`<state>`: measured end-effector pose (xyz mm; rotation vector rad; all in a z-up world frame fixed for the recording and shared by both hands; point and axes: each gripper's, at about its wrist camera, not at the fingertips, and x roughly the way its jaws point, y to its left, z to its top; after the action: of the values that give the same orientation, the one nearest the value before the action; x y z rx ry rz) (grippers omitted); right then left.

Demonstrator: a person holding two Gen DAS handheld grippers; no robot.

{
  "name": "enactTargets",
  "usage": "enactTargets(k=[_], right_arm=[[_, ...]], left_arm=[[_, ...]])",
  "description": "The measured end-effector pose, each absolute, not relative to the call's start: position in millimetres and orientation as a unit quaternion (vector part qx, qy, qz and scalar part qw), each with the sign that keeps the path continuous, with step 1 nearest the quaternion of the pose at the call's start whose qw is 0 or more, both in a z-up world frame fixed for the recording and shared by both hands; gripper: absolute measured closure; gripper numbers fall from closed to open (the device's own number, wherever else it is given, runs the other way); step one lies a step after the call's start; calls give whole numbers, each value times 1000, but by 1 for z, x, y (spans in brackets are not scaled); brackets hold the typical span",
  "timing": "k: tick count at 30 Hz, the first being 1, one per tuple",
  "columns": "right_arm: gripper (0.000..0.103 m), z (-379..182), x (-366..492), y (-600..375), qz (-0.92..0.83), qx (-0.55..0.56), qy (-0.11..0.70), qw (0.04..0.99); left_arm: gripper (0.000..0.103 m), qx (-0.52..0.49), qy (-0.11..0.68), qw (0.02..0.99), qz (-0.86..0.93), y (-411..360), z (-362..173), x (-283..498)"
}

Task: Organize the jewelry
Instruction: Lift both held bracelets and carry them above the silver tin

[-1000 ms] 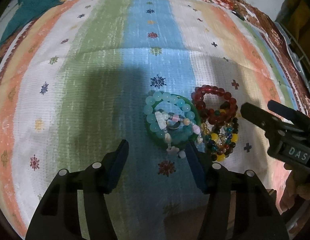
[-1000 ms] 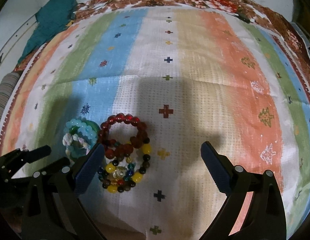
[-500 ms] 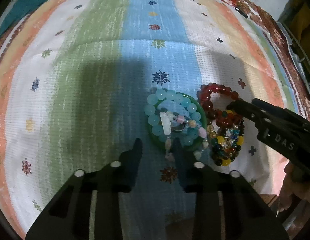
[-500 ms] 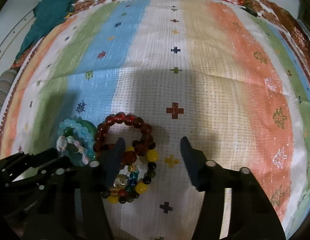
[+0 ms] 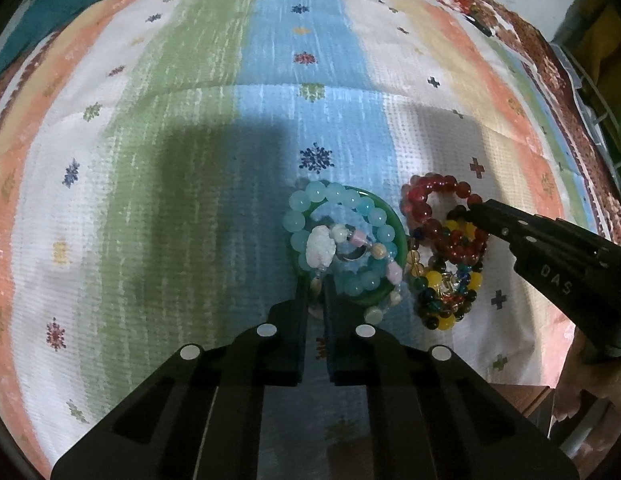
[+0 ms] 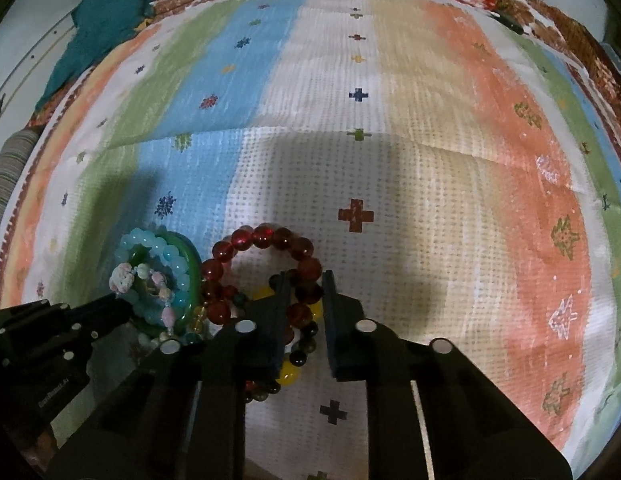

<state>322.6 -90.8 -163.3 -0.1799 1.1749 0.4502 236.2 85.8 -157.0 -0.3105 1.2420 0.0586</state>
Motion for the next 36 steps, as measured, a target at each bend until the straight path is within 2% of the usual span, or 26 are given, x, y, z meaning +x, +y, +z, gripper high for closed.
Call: enactTargets(k=[28,36], right_arm=[[89,-102,288,-104,225,-89,485,840],[89,-89,273,-109,230,-90,463,851]], left_arm=[[96,-89,513,854,22,56,-87,214],[96,-62,459,885,42,47,-63,200]])
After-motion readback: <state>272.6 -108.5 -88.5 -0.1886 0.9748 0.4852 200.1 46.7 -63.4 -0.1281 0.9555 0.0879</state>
